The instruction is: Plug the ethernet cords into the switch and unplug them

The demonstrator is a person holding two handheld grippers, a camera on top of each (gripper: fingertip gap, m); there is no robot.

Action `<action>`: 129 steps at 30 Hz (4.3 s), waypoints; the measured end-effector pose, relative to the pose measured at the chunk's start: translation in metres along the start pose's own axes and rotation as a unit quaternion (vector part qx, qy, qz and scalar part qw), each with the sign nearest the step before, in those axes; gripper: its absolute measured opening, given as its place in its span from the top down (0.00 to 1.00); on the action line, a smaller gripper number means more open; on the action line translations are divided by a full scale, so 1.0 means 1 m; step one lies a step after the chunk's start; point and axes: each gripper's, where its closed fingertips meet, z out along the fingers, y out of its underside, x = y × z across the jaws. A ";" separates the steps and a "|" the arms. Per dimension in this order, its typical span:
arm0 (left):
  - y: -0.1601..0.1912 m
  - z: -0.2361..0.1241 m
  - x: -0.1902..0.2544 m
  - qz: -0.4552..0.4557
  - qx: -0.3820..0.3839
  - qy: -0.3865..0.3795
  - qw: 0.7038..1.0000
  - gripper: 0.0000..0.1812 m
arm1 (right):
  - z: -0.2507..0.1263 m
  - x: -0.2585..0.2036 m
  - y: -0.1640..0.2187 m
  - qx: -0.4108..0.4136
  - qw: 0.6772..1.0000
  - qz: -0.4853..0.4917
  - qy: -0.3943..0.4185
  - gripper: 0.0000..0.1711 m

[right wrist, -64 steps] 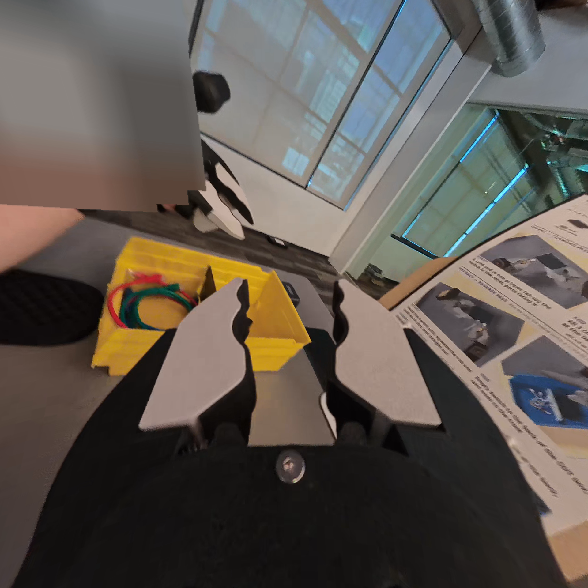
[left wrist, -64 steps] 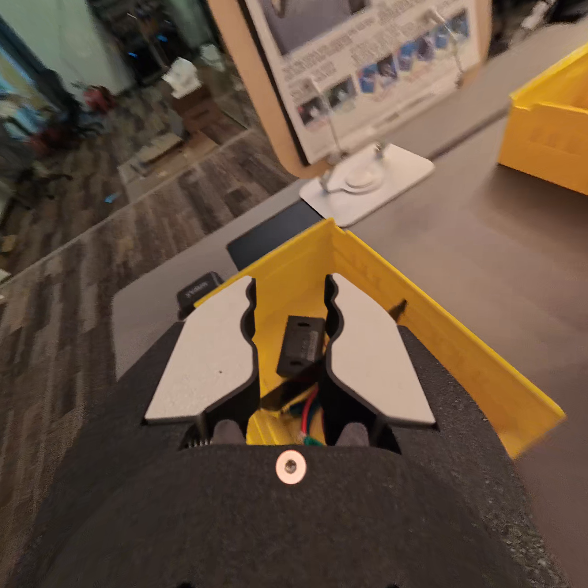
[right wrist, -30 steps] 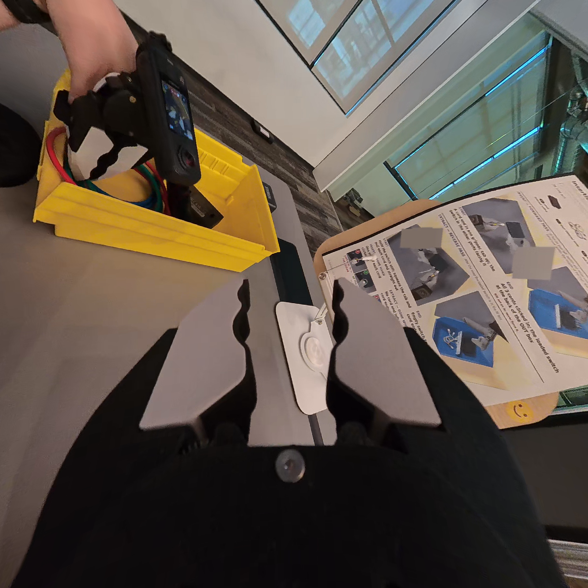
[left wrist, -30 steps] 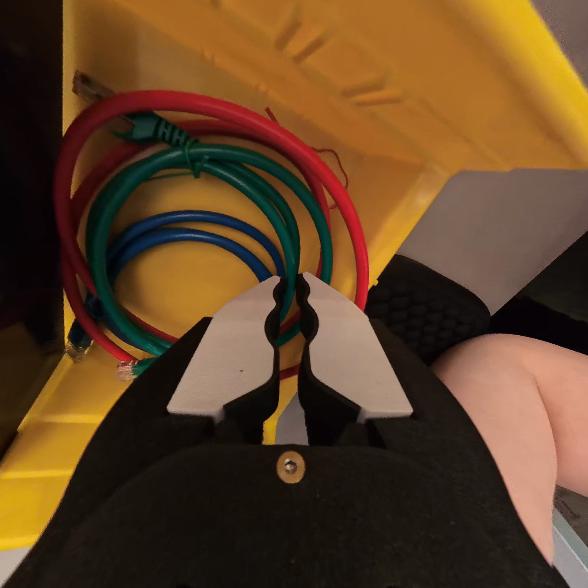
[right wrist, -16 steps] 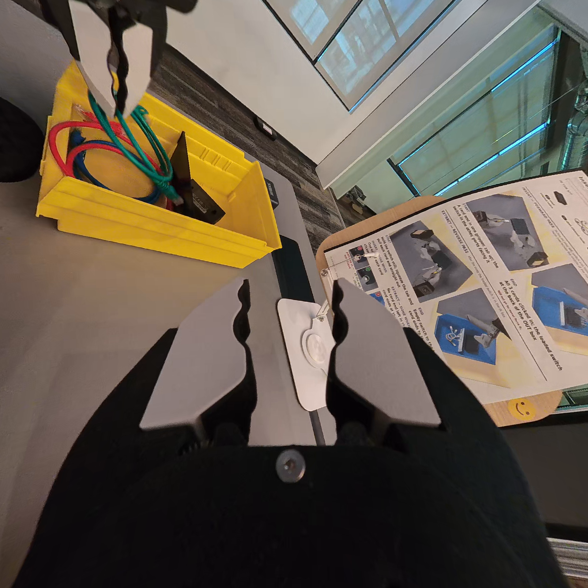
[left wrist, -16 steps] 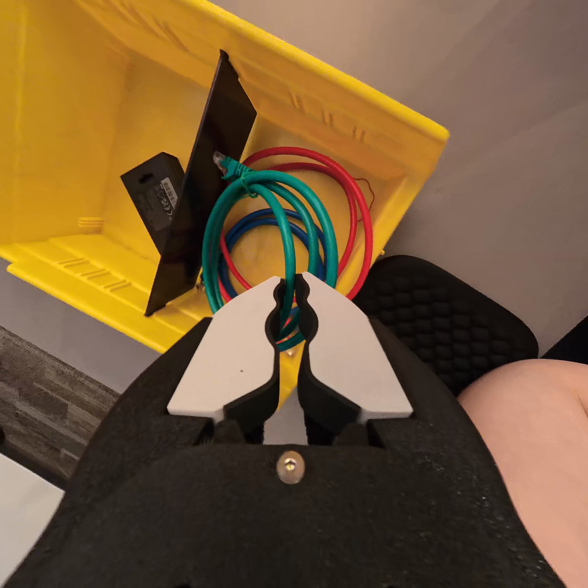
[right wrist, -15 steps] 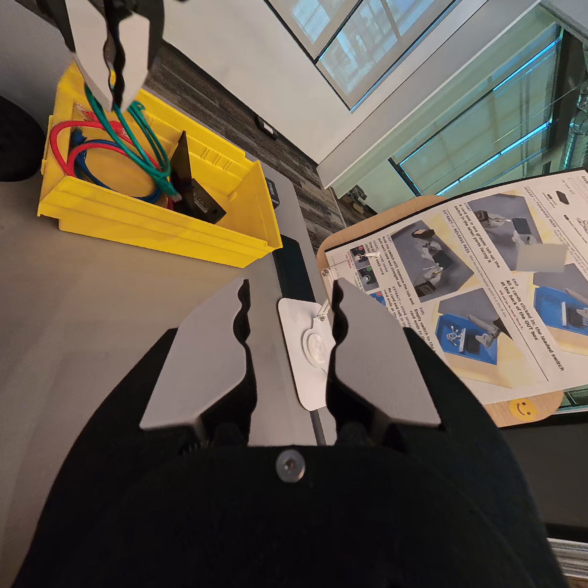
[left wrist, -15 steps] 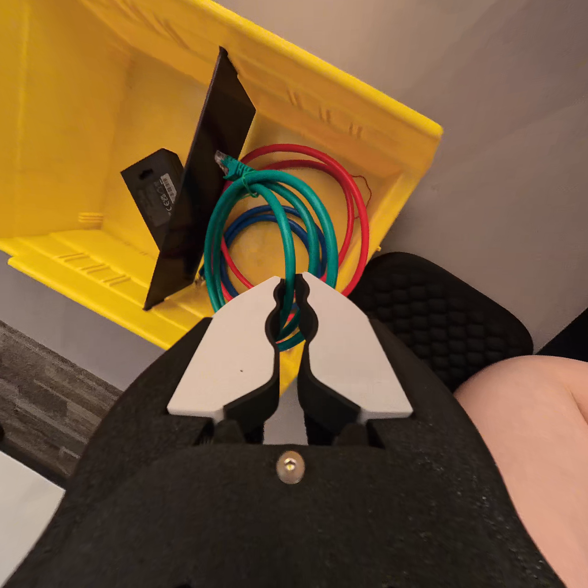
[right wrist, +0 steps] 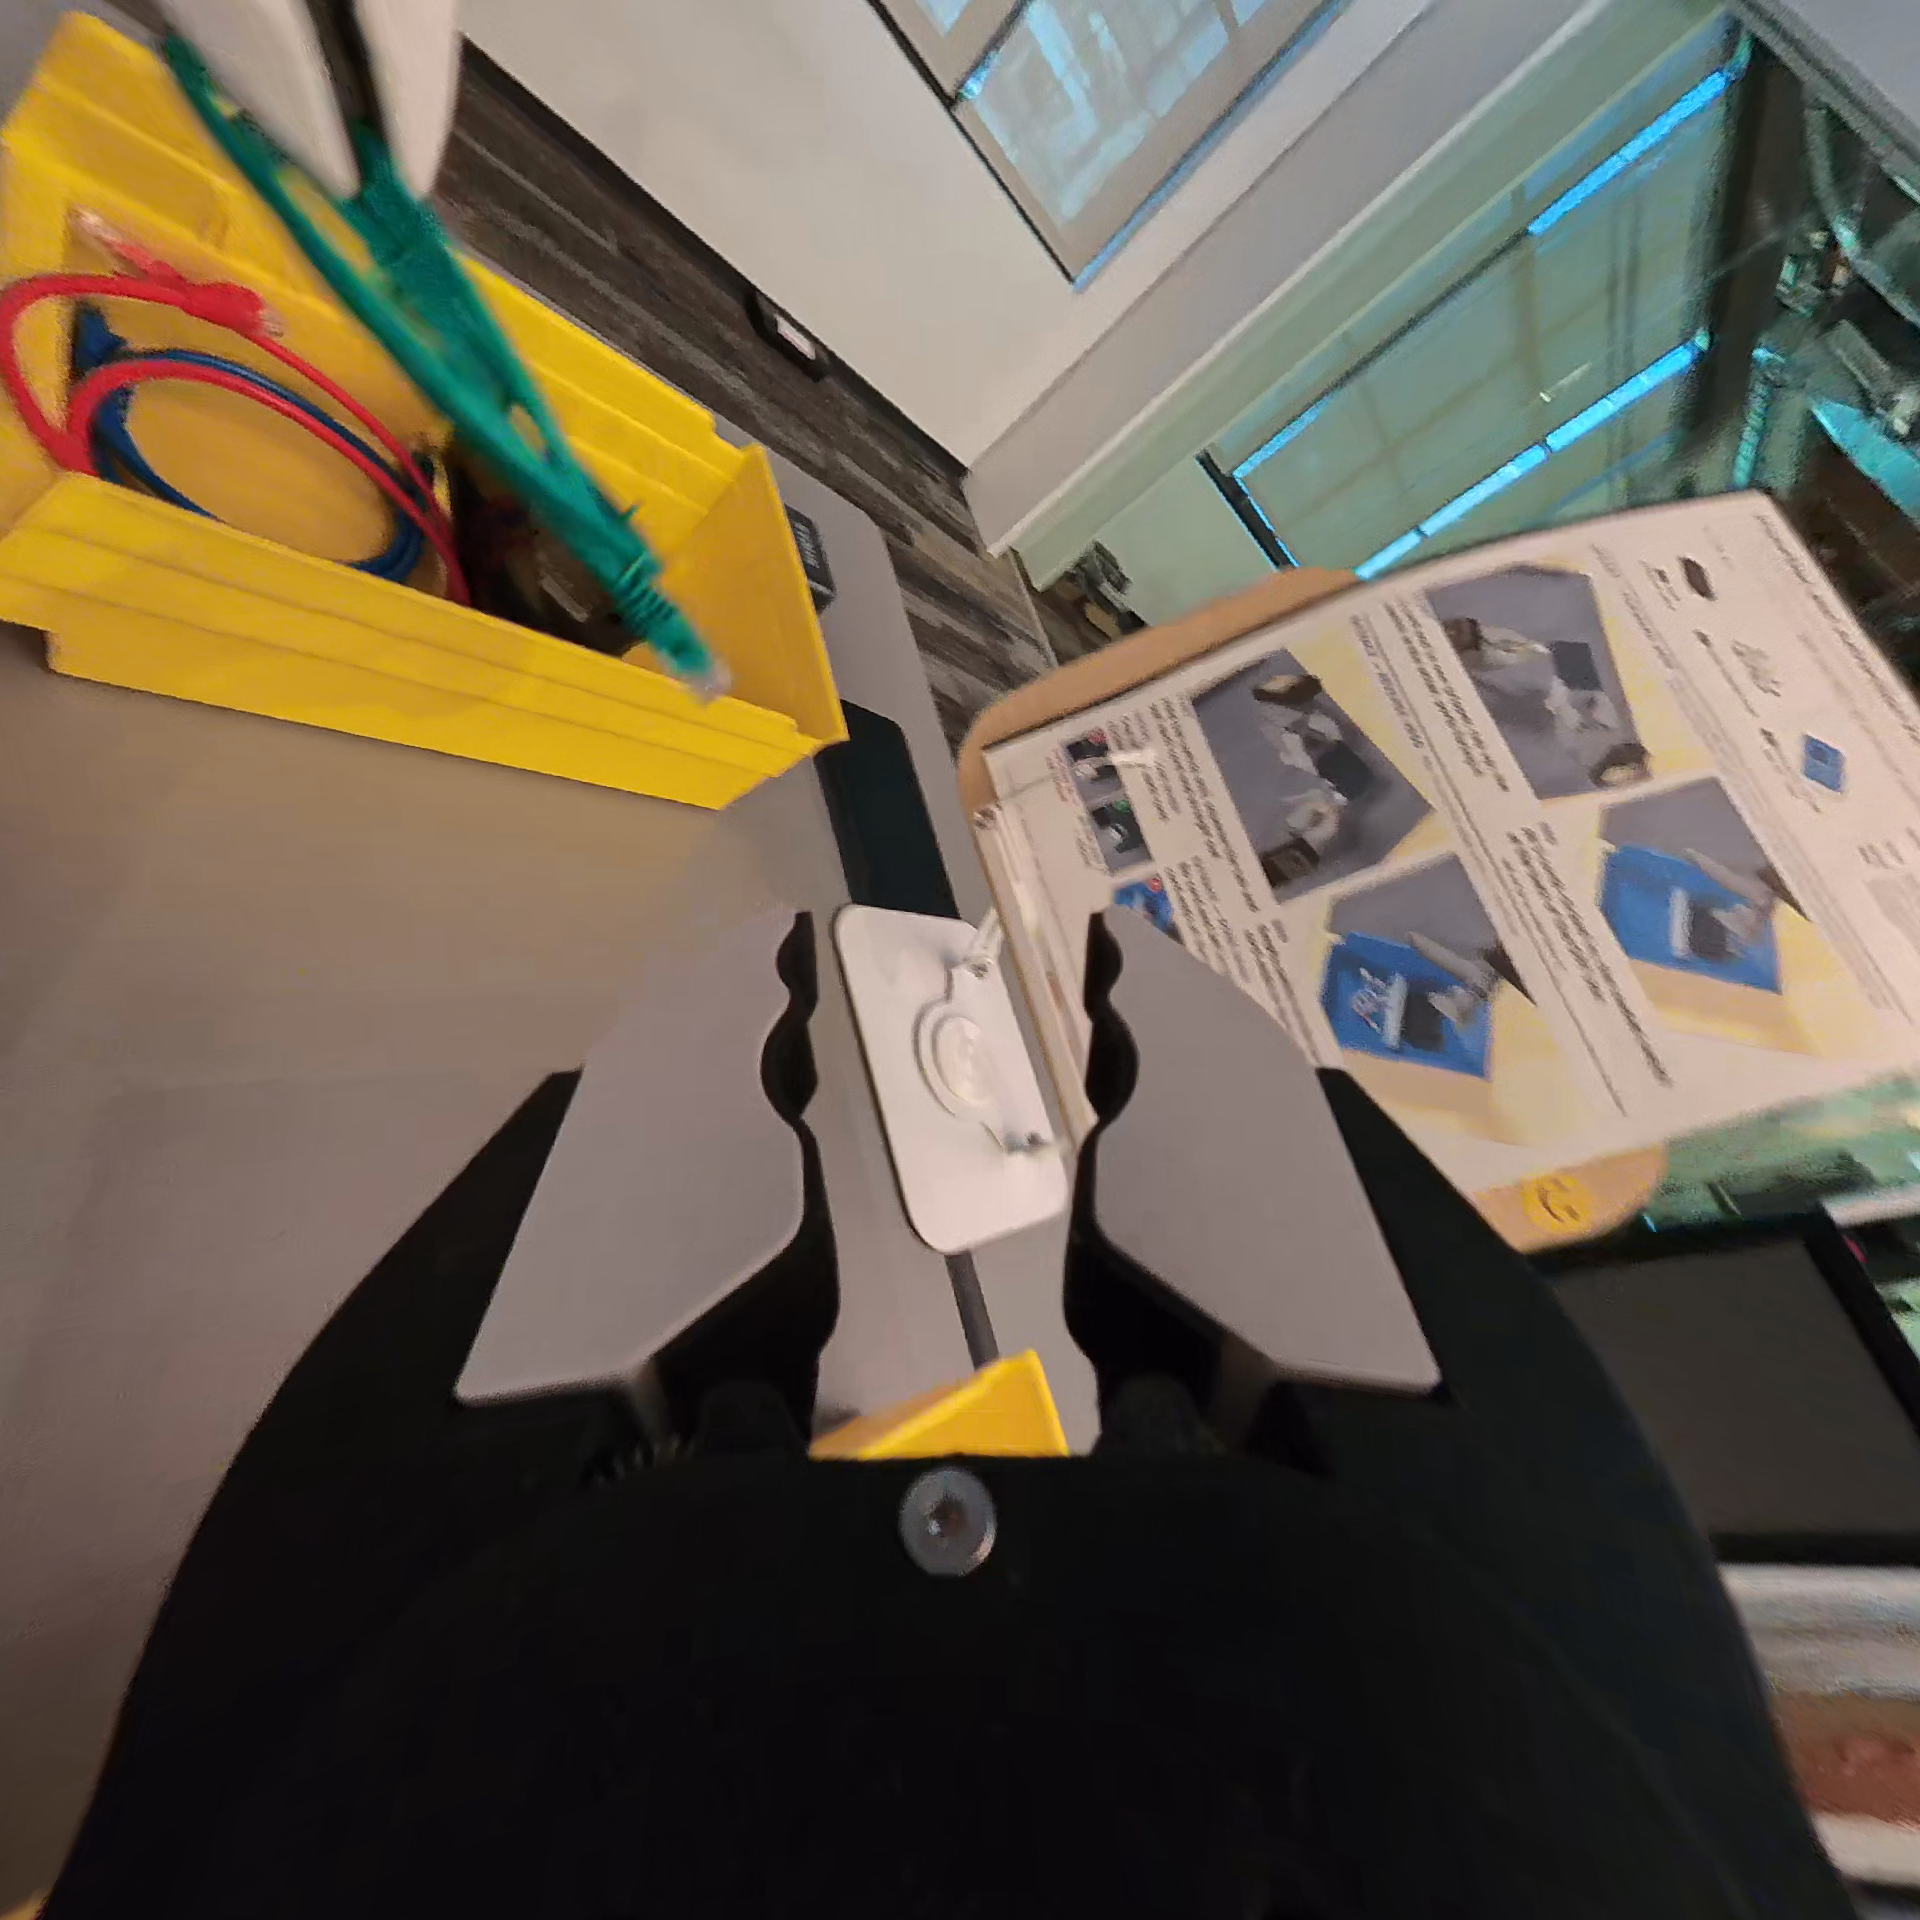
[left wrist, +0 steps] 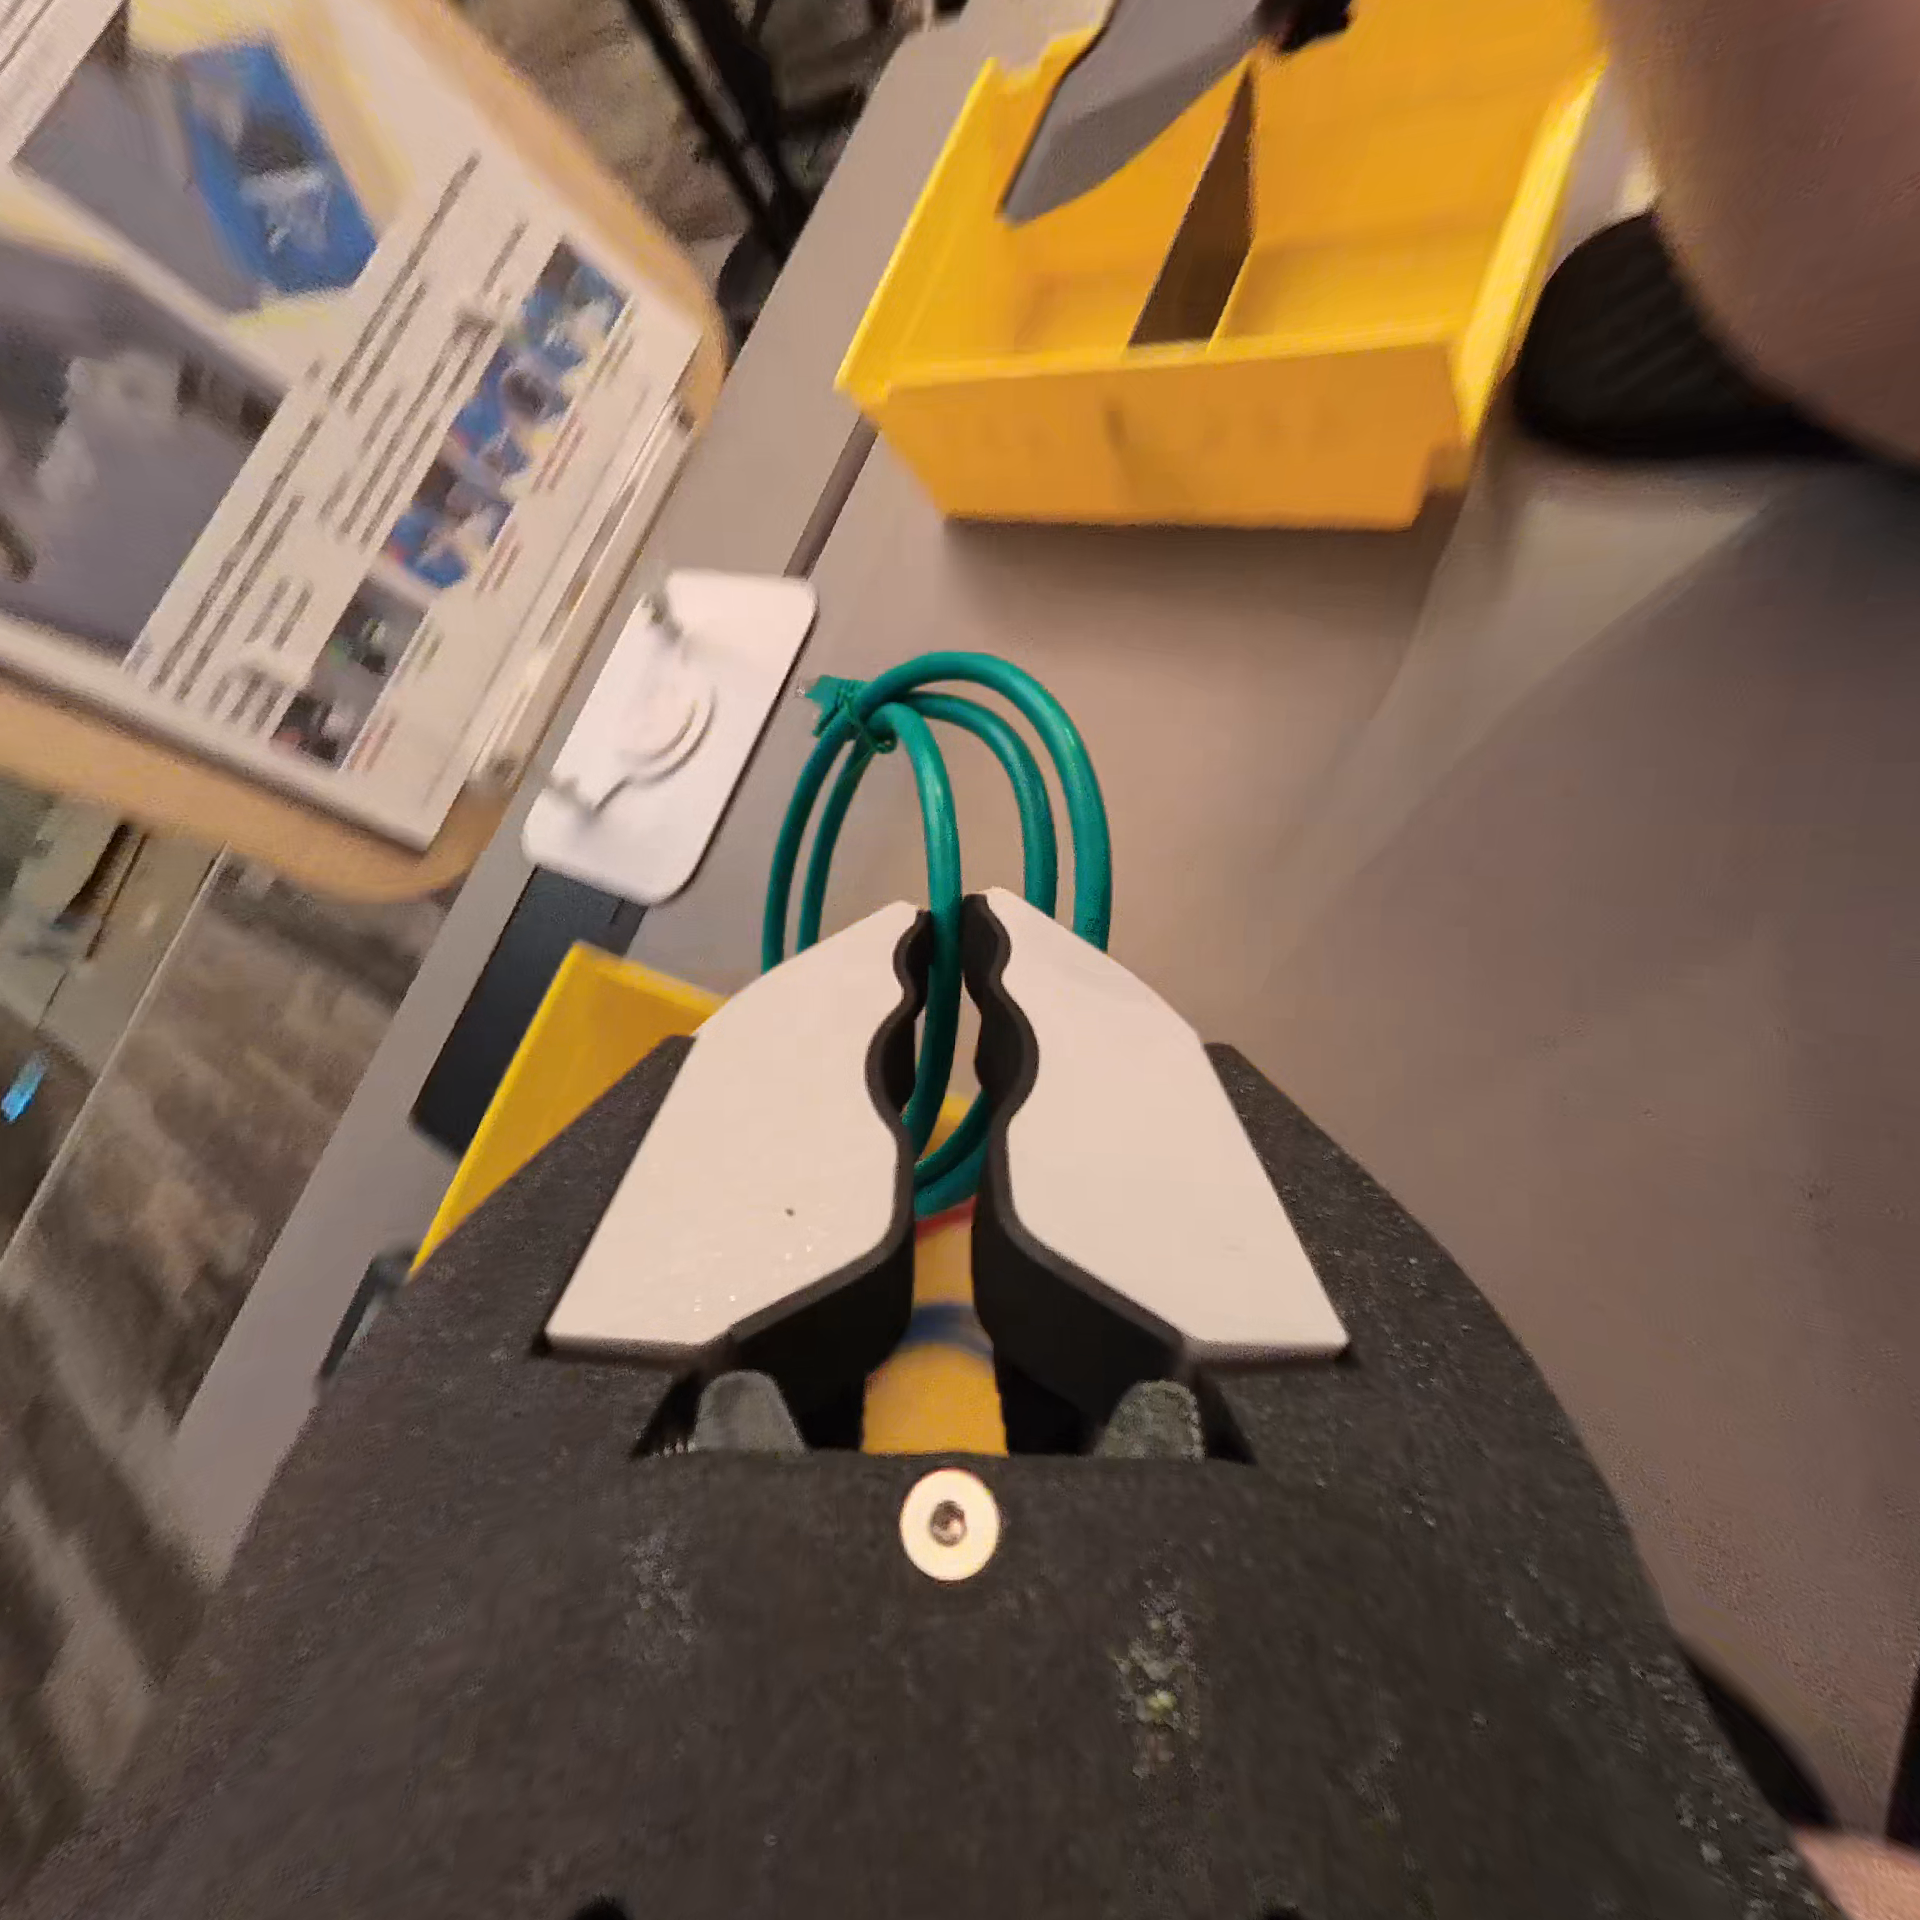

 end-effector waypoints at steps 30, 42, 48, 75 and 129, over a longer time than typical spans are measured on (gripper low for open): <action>0.014 0.189 0.118 -0.003 -0.088 0.151 0.985 0.74 | -0.106 0.071 0.043 -0.017 0.987 0.075 0.140 0.71; 0.164 -0.017 0.042 -0.063 -0.343 0.146 0.926 0.82 | -0.117 0.077 0.044 0.009 0.984 0.096 0.149 0.71; 0.177 0.009 0.061 -0.144 -0.370 0.250 0.883 0.75 | -0.114 0.076 0.048 -0.006 0.985 0.094 0.147 0.71; 0.216 0.039 0.054 -0.161 -0.471 0.247 0.832 0.96 | -0.109 0.071 0.063 -0.045 0.986 0.094 0.133 0.71; -0.014 0.179 0.132 -0.165 -0.172 0.142 0.961 0.92 | -0.166 0.077 0.073 0.073 0.975 0.169 0.123 0.71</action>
